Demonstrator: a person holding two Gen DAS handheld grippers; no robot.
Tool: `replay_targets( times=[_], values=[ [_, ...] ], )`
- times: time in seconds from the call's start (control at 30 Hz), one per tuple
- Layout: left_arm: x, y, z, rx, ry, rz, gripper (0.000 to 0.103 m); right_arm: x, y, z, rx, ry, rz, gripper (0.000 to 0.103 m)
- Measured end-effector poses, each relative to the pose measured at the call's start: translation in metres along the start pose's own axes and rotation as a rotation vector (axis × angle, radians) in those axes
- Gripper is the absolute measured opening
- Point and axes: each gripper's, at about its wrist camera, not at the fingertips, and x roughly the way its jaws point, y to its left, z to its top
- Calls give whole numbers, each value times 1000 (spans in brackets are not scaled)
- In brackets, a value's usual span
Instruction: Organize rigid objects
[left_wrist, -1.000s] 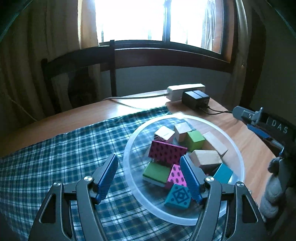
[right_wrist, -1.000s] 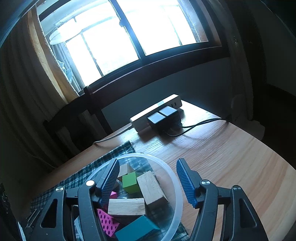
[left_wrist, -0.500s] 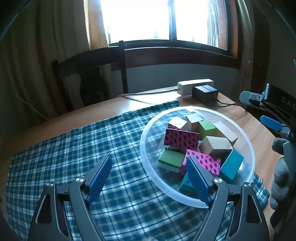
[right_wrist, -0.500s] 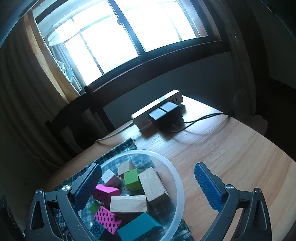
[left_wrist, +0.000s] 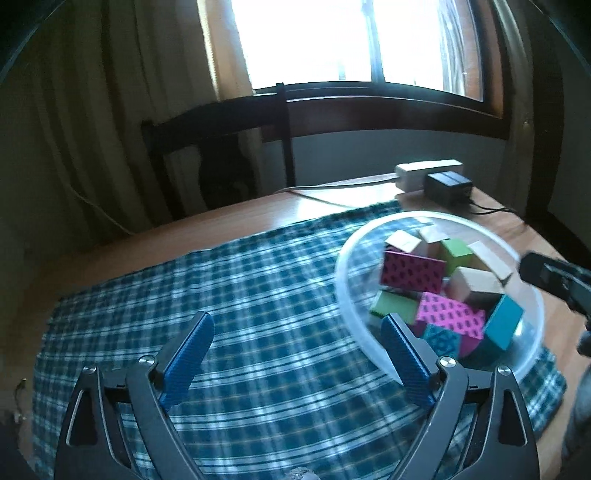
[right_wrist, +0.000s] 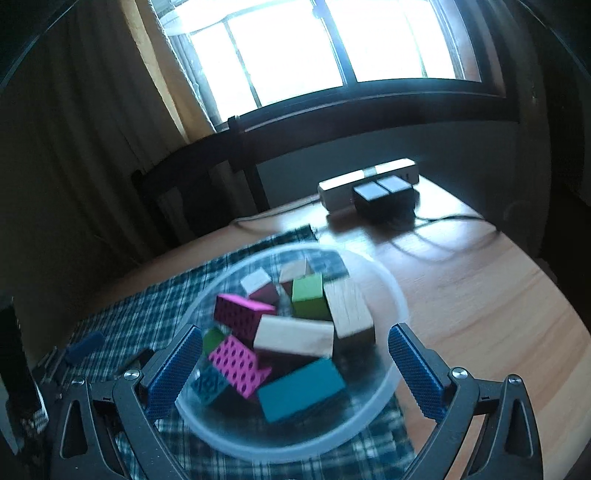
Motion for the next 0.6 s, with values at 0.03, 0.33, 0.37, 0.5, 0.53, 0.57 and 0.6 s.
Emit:
replay_targets(
  times=[0.03, 0.33, 0.37, 0.5, 0.53, 0.57, 0.6],
  values=[
    [0, 1, -1, -1, 1, 2, 93, -1, -1, -3, 12, 5, 5, 102],
    [-4, -1, -9, 39, 6, 23, 93, -14, -2, -29, 18, 17, 2, 102],
    [-4, -2, -10, 43, 7, 28, 93, -13, 1, -30, 5, 27, 1, 102],
    [-8, -2, -11, 52, 7, 62, 93, -15, 9, -37, -36, 13, -40, 102],
    [-7, -1, -10, 50, 10, 61, 93, -17, 11, -39, -39, 3, -44, 102],
    [-8, 0, -10, 46, 14, 54, 93, -17, 12, -42, -42, 2, -48, 102],
    [-8, 1, -11, 43, 18, 47, 93, -16, 14, -43, -49, 11, -47, 102]
  ],
)
